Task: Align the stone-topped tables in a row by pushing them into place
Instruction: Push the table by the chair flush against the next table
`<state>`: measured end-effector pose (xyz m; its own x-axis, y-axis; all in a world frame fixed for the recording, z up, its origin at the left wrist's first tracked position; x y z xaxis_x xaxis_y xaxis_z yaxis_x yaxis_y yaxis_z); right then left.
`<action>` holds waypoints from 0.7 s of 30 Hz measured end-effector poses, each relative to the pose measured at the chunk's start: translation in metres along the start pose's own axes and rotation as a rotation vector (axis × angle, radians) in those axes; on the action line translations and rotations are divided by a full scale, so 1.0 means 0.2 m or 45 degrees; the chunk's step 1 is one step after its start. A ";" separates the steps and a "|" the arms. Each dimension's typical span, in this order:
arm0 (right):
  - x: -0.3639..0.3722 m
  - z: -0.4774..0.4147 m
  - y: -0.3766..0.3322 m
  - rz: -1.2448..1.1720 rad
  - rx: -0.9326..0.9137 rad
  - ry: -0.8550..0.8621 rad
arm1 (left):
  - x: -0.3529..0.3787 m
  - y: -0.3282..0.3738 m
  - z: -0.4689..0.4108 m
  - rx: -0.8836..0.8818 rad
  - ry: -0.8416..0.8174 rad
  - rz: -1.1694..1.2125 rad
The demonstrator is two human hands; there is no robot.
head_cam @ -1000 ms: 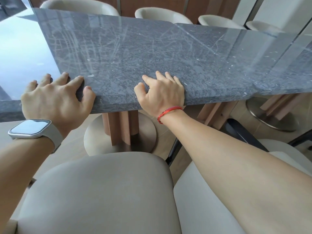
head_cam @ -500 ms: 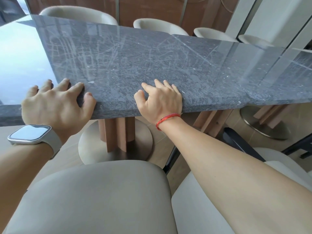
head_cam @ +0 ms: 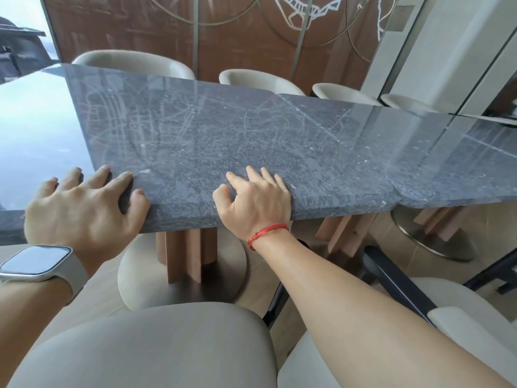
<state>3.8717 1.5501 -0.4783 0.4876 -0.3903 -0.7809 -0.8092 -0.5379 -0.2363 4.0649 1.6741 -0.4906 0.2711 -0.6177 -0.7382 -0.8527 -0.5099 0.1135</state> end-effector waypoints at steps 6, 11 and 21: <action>0.01 -0.02 0.02 -0.029 0.001 0.047 | -0.07 0.05 0.00 -0.021 -0.002 0.069; 0.03 -0.02 0.00 -0.026 -0.016 0.042 | -0.06 0.04 -0.01 -0.017 -0.038 0.061; 0.04 -0.03 0.01 -0.060 -0.005 0.093 | -0.03 0.03 -0.02 0.000 -0.019 0.048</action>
<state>3.8759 1.5429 -0.4812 0.5478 -0.4179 -0.7247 -0.7835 -0.5599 -0.2693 4.0596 1.6730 -0.4827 0.2321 -0.6277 -0.7431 -0.8623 -0.4862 0.1414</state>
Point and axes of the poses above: each hand's wrist, its own z-axis away from the middle knuckle, its own x-axis out of the palm, y = z × x, the point moved 5 cm from there along -z, towards the middle knuckle, and after that the axes turned 6 degrees about y, right-handed, at the moved point
